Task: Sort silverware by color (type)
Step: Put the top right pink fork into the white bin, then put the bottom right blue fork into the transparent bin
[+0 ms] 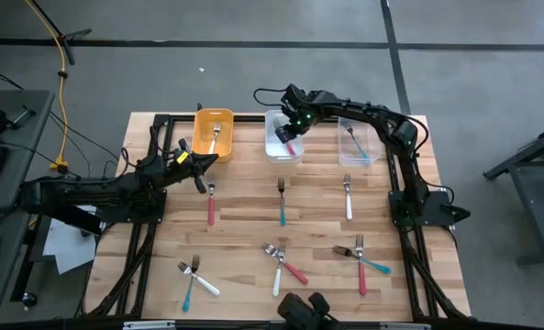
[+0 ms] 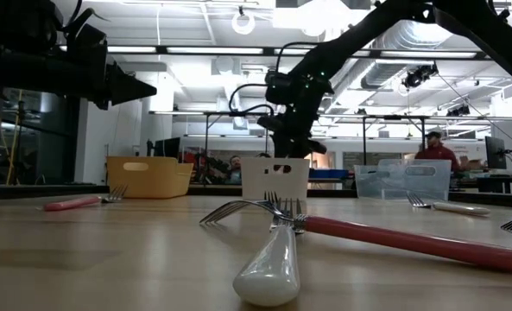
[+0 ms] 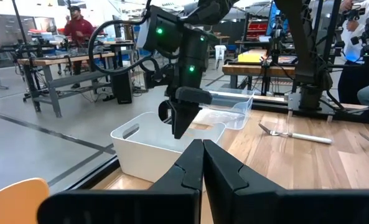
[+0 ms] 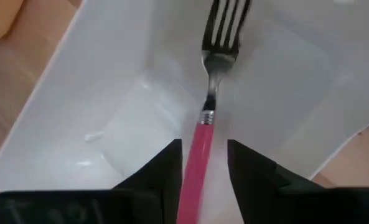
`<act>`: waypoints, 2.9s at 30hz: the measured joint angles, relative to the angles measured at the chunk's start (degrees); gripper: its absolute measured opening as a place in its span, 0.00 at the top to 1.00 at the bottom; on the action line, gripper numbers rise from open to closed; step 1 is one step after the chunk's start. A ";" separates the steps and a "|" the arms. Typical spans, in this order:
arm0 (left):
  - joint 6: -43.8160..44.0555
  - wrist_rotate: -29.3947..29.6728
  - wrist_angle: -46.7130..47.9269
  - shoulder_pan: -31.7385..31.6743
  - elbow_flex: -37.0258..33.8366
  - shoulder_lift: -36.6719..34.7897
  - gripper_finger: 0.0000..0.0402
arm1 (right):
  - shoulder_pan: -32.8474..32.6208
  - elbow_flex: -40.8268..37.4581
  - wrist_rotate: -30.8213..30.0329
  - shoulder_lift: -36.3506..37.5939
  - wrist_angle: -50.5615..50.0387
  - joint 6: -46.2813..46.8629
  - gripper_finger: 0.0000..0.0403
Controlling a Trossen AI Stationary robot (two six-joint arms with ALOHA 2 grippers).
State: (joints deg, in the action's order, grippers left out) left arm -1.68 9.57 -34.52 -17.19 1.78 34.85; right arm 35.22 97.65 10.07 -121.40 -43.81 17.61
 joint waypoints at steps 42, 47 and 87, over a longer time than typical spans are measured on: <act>-1.88 -13.18 0.83 0.00 0.00 0.00 1.00 | -30.55 -43.94 -24.95 40.91 38.40 -11.99 1.00; -3.62 -16.07 0.85 0.00 0.00 0.00 1.00 | -36.81 -49.71 -28.34 45.97 41.98 -9.93 1.00; -10.75 -16.51 0.43 -0.13 3.48 0.39 1.00 | -62.26 -41.18 -26.04 46.71 0.13 23.94 0.72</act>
State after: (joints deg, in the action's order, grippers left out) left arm -12.43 -6.94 -34.09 -17.32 5.26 35.24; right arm -27.04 56.47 -15.98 -74.70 -43.68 41.55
